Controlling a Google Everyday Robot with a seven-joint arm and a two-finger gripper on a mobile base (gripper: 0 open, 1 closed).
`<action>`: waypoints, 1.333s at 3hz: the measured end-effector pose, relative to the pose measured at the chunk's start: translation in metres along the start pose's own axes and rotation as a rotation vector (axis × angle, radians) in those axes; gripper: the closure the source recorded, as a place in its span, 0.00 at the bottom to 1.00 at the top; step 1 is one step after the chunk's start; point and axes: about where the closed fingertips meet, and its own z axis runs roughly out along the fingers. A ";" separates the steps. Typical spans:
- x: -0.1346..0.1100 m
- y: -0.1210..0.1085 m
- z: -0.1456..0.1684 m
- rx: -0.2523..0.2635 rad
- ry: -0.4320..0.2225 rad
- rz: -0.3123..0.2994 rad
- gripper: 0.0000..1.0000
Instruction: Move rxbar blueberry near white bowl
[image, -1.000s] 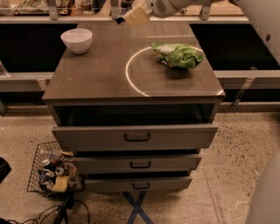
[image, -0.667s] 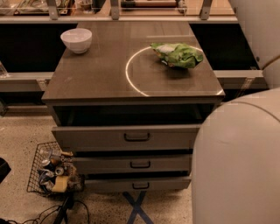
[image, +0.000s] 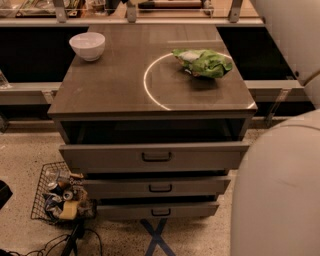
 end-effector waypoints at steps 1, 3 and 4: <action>0.007 0.008 0.044 0.014 -0.023 0.075 1.00; 0.039 0.009 0.138 0.011 0.069 0.122 1.00; 0.057 0.002 0.172 -0.001 0.101 0.139 1.00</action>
Offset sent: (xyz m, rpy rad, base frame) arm 0.0923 0.0821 -0.1103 0.0131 0.1080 -0.1251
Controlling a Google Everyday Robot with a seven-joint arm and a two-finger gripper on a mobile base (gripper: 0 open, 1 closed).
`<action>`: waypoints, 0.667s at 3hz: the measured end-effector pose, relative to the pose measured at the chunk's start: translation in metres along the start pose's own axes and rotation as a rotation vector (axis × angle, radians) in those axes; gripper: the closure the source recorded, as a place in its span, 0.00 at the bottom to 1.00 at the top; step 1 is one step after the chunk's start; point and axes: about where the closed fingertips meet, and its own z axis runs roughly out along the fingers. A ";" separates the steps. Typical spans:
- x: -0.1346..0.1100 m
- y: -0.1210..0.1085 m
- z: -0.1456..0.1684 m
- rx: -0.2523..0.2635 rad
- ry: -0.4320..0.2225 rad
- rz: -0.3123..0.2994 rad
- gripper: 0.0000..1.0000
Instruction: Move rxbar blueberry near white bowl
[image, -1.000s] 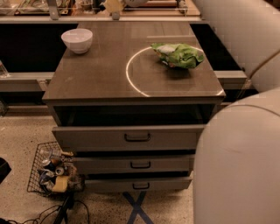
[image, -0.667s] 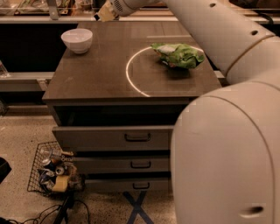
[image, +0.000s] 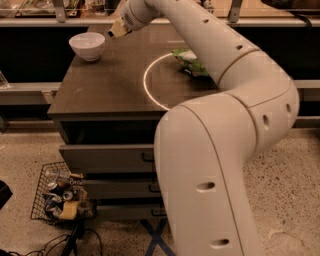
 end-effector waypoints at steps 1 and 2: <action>0.014 0.000 0.031 -0.021 0.024 0.026 1.00; 0.029 0.008 0.055 -0.052 0.043 0.064 1.00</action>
Offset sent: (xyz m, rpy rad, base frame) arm 0.0326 0.0286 -0.0831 0.0395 0.1525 -0.0114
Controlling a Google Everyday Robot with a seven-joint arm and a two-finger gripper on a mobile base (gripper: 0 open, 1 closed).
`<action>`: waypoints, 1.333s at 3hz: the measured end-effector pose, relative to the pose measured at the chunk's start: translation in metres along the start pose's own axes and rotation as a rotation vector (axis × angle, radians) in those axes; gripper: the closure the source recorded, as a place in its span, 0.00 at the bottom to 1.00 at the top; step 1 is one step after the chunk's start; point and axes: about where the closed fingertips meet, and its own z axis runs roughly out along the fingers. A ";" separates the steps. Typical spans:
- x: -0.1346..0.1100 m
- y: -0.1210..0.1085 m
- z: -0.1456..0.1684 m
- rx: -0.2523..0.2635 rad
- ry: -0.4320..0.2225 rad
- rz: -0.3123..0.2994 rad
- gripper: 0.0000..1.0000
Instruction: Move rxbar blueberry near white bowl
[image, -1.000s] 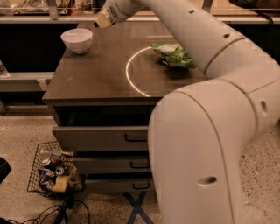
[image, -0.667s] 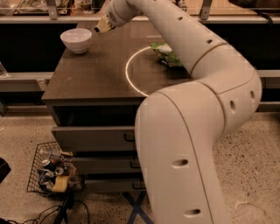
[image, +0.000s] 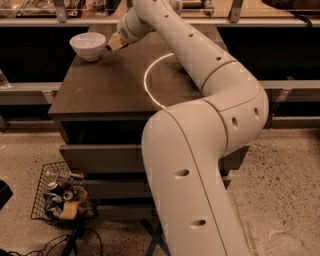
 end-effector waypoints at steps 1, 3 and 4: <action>0.002 0.002 0.005 -0.005 0.005 0.000 0.75; 0.005 0.006 0.011 -0.013 0.011 0.000 0.28; 0.007 0.008 0.015 -0.017 0.015 0.000 0.05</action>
Offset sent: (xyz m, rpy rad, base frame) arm 0.0003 0.0021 -0.0041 -0.0019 0.0047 0.0024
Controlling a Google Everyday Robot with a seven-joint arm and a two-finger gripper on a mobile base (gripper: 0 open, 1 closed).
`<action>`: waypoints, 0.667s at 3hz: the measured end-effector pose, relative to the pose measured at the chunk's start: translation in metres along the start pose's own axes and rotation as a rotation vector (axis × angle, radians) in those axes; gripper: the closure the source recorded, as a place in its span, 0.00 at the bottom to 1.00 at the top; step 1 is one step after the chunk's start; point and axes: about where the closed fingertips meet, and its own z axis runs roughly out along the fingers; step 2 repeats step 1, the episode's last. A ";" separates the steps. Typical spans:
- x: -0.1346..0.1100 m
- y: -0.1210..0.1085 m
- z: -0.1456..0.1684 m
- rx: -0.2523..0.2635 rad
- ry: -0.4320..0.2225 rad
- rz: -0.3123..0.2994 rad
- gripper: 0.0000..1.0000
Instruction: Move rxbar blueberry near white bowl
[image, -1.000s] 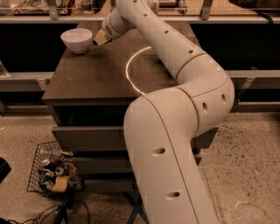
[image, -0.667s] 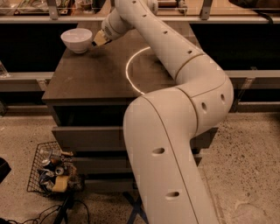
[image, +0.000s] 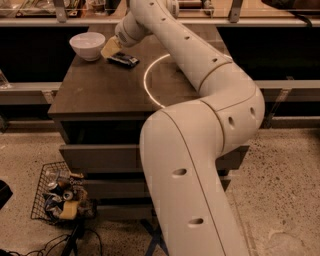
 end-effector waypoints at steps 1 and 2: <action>0.001 0.001 0.002 -0.002 0.002 0.000 0.00; 0.001 0.001 0.002 -0.002 0.002 0.000 0.00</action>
Offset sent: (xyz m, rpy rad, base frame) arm 0.0000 0.0000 0.0000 0.0000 0.0000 0.0000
